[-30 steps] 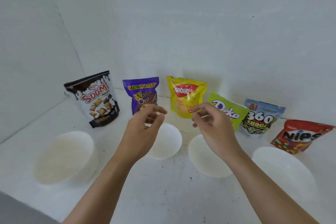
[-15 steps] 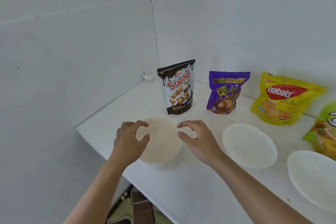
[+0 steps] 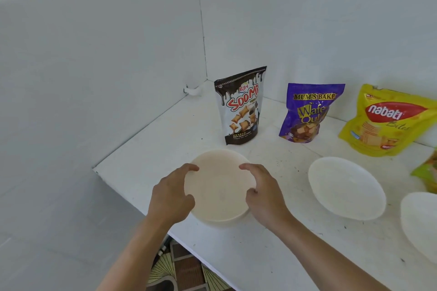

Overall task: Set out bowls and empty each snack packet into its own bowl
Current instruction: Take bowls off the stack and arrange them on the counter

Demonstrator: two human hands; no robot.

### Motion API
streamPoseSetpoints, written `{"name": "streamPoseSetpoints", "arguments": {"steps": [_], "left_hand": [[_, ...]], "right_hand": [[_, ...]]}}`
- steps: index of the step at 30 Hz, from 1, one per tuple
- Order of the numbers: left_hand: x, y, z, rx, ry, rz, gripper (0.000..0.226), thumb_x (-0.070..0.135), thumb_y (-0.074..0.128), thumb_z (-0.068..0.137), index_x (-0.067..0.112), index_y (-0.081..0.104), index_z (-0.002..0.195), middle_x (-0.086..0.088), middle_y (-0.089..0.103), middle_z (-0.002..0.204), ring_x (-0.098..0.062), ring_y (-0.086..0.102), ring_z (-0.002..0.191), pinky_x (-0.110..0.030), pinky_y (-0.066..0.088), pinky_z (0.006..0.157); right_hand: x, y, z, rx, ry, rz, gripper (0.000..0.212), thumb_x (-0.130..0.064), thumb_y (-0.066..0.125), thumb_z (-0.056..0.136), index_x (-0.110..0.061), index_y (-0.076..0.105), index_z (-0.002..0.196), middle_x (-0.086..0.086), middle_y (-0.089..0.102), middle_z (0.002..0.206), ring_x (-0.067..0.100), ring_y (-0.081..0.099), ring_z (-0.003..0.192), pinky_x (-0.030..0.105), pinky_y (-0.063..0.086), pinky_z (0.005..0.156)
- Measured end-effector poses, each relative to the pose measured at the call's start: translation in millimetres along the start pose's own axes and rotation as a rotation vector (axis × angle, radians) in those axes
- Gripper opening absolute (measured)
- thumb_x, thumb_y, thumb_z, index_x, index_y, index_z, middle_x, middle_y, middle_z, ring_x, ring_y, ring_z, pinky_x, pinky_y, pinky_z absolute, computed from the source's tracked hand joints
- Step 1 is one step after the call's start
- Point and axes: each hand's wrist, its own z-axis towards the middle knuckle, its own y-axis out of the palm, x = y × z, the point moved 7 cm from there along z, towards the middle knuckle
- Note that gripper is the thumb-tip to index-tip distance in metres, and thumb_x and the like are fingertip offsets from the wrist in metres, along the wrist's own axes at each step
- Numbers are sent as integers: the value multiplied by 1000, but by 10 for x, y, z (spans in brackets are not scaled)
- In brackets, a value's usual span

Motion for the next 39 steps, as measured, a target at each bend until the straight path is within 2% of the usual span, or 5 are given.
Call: {"name": "streamPoseSetpoints", "arguments": {"steps": [8, 13, 20, 32, 39], "left_hand": [[-34, 3, 14, -97, 26, -170, 69, -4, 52, 79, 44, 45, 129, 17, 52, 114, -26, 63, 89, -27, 50, 64], [5, -29, 21, -90, 65, -223, 71, -5, 52, 79, 45, 45, 128, 8, 54, 133, -26, 54, 106, -22, 48, 66], [493, -394, 20, 3, 184, -335, 74, -8, 50, 77, 51, 50, 122, 21, 55, 123, -16, 60, 99, -31, 55, 75], [1569, 236, -104, -149, 375, -538, 77, -12, 51, 80, 50, 54, 126, 9, 52, 132, -20, 56, 113, -26, 54, 73], [1831, 967, -387, -389, 397, -458, 74, -9, 57, 84, 52, 52, 125, 12, 46, 136, -21, 48, 122, -35, 59, 89]], "right_hand": [[6, -32, 12, -64, 41, 85, 64, 14, 42, 82, -28, 53, 129, -12, 49, 129, 1, 48, 86, 11, 38, 71], [-34, -137, 31, 21, 1, 20, 62, 11, 45, 80, -33, 54, 122, -9, 39, 137, 10, 40, 125, 20, 41, 88], [-355, -671, -2, 146, -132, 135, 64, 16, 44, 75, -25, 57, 122, -11, 50, 127, -6, 40, 111, -4, 30, 83], [236, -1733, -648, 447, -52, 274, 55, 14, 52, 71, -31, 68, 97, -20, 63, 112, 9, 56, 100, 31, 43, 68], [899, -1854, -1222, 436, 164, 226, 46, 8, 57, 70, -32, 70, 89, -16, 66, 107, 9, 57, 95, 20, 41, 71]]}}
